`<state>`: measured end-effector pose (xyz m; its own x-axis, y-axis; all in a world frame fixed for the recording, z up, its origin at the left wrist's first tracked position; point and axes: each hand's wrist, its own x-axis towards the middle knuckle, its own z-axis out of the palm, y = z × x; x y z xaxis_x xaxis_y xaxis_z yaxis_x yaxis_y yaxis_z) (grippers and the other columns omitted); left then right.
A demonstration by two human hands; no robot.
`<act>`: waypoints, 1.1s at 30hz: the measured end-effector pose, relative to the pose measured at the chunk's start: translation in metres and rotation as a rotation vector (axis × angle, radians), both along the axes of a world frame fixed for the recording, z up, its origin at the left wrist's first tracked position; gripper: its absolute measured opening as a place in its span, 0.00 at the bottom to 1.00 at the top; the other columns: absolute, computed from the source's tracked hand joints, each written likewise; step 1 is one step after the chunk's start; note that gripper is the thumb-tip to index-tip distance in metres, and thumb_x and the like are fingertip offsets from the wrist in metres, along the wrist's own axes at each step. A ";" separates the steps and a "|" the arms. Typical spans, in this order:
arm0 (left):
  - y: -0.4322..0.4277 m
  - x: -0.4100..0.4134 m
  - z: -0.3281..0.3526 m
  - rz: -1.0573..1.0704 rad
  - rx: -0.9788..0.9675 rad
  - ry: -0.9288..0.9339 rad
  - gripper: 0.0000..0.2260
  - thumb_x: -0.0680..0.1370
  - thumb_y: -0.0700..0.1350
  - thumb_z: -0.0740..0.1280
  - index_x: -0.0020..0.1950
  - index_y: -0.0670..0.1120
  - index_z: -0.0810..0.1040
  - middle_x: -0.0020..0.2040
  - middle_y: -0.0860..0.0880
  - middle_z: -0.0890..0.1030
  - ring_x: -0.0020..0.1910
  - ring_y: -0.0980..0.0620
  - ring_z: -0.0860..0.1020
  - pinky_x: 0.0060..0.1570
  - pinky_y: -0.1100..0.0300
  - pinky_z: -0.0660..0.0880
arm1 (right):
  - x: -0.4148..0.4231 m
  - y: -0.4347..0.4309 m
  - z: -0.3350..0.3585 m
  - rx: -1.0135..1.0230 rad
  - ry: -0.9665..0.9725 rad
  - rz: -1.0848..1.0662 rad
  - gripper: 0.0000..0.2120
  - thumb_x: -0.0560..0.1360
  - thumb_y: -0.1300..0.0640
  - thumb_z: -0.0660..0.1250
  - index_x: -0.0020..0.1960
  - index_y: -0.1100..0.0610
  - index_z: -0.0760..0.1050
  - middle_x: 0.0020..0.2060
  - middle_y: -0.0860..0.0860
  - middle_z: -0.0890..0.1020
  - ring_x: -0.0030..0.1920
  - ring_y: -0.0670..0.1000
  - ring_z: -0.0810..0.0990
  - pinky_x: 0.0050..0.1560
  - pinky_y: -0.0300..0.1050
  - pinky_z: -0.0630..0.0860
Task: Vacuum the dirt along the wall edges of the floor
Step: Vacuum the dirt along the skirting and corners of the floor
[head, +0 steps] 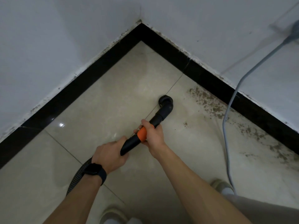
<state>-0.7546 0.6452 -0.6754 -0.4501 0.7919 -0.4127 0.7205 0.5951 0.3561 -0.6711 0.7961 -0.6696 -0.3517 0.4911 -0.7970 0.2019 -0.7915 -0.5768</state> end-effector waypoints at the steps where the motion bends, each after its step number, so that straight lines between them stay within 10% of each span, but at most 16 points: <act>1: -0.004 0.001 0.001 0.000 -0.008 0.005 0.13 0.74 0.55 0.63 0.47 0.59 0.58 0.38 0.54 0.76 0.37 0.48 0.78 0.34 0.57 0.70 | 0.002 -0.004 0.001 -0.007 -0.005 0.000 0.22 0.79 0.56 0.71 0.67 0.62 0.67 0.41 0.55 0.81 0.36 0.53 0.85 0.46 0.54 0.85; 21: 0.047 0.011 0.010 0.149 0.078 -0.156 0.10 0.73 0.50 0.66 0.49 0.55 0.65 0.36 0.51 0.75 0.34 0.46 0.76 0.31 0.59 0.69 | -0.018 0.060 0.005 0.152 -0.119 0.023 0.14 0.78 0.55 0.72 0.57 0.59 0.71 0.39 0.54 0.80 0.35 0.54 0.83 0.32 0.44 0.81; 28: -0.030 -0.005 0.020 0.146 0.000 -0.123 0.11 0.74 0.51 0.66 0.47 0.56 0.63 0.32 0.56 0.71 0.31 0.51 0.72 0.28 0.61 0.65 | -0.021 0.010 -0.003 0.076 -0.111 0.056 0.19 0.80 0.52 0.69 0.66 0.57 0.69 0.41 0.52 0.83 0.43 0.55 0.84 0.43 0.53 0.83; 33: -0.121 -0.005 0.028 0.206 -0.092 -0.115 0.10 0.73 0.52 0.65 0.46 0.57 0.63 0.32 0.56 0.73 0.33 0.50 0.76 0.32 0.59 0.72 | -0.029 -0.079 0.006 -0.095 -0.070 0.053 0.09 0.81 0.56 0.67 0.57 0.56 0.68 0.38 0.54 0.80 0.35 0.56 0.82 0.35 0.48 0.83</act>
